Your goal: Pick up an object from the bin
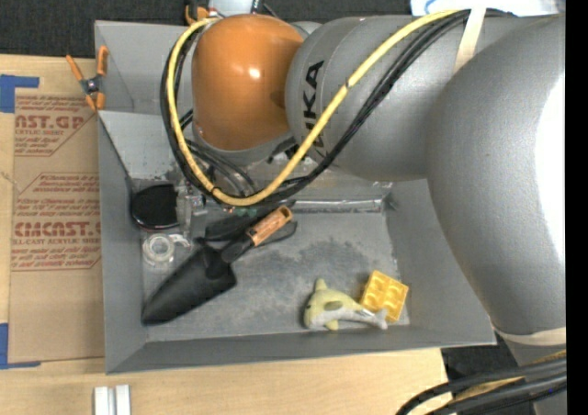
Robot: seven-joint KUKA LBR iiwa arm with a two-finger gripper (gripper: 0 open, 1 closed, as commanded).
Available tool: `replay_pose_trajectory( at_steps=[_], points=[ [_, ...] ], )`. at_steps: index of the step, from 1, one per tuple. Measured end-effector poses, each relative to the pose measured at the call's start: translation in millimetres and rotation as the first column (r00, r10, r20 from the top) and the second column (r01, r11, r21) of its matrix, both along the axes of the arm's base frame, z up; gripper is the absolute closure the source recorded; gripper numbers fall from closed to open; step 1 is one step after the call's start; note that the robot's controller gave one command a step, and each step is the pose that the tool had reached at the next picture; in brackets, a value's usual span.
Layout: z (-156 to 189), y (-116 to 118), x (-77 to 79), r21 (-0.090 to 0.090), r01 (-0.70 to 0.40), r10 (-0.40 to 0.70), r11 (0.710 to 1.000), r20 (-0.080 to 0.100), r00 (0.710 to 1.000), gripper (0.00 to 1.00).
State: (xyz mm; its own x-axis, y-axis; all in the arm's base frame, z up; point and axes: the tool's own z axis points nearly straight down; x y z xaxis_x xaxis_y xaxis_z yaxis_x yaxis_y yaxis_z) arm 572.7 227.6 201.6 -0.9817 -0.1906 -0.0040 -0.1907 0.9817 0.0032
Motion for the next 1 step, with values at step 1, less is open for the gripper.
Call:
replay_pose_trajectory(
  at_steps=[1],
  points=[
    [0.1,-0.1,-0.1,0.000,0.000,0.000,1.000,0.000,1.000,1.00]
  ],
)
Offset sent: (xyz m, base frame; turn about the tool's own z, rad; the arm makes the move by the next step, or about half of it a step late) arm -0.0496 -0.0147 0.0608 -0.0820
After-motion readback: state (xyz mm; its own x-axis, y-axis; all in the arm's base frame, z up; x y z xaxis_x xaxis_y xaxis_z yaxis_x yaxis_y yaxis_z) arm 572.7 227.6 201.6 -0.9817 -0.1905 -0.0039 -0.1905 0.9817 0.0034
